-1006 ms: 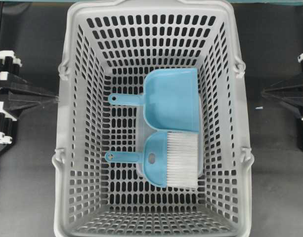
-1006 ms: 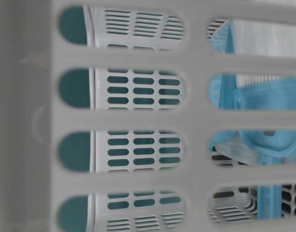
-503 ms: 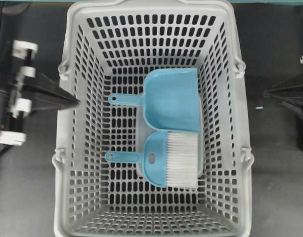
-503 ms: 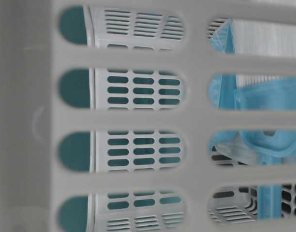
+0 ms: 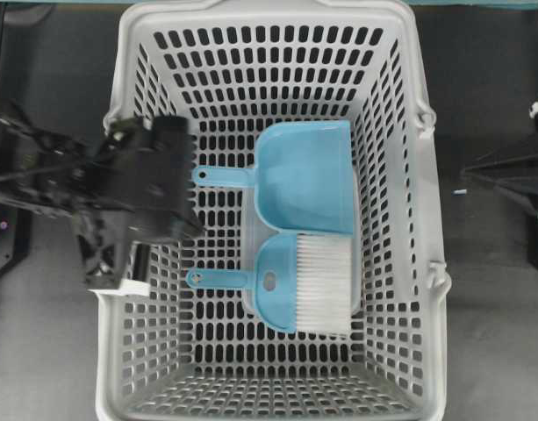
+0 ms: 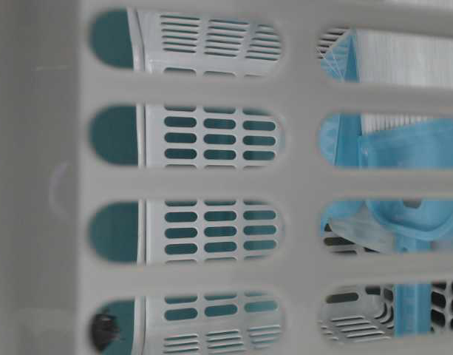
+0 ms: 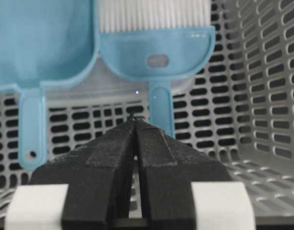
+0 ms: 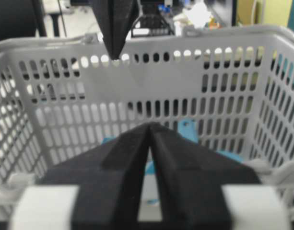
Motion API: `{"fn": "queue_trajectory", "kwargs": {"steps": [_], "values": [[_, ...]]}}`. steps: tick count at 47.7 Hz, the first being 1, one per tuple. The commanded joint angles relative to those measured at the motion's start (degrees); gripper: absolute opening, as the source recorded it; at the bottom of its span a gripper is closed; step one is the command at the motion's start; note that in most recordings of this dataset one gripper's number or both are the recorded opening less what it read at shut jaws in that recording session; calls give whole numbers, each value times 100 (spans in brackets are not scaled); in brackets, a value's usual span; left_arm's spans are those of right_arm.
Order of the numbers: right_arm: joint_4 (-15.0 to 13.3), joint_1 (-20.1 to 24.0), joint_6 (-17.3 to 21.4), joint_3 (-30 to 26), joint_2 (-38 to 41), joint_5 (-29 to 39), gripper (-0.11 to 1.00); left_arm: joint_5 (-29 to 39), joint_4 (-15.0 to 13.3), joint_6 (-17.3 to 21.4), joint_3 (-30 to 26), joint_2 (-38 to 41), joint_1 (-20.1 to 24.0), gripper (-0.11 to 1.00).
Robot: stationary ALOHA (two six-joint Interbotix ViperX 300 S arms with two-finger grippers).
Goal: Pick up the hand brush from the shopping basket with the left arm.
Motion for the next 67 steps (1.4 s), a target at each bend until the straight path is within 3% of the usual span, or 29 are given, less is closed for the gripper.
{"fn": "queue_trajectory", "kwargs": {"steps": [1,5,9,13,18,21,46,67], "values": [[18,0,0,-132,18,44,12,123,18,-79,-246,141,-18,1],[18,0,26,-132,18,114,34,176,18,-246,-281,281,-9,5],[18,9,70,-132,0,149,61,211,18,-483,-290,431,-18,27],[18,0,105,-132,-26,141,79,264,26,-668,-299,606,-53,53],[18,9,105,-141,-79,158,81,360,18,-747,-334,826,-123,81],[18,9,97,-141,-97,158,80,360,18,-747,-343,993,-176,90],[18,-9,97,-132,-105,167,80,158,18,-756,-237,2294,-290,91],[18,-9,105,-132,-114,167,80,-554,18,-712,193,2584,-299,90]]}}
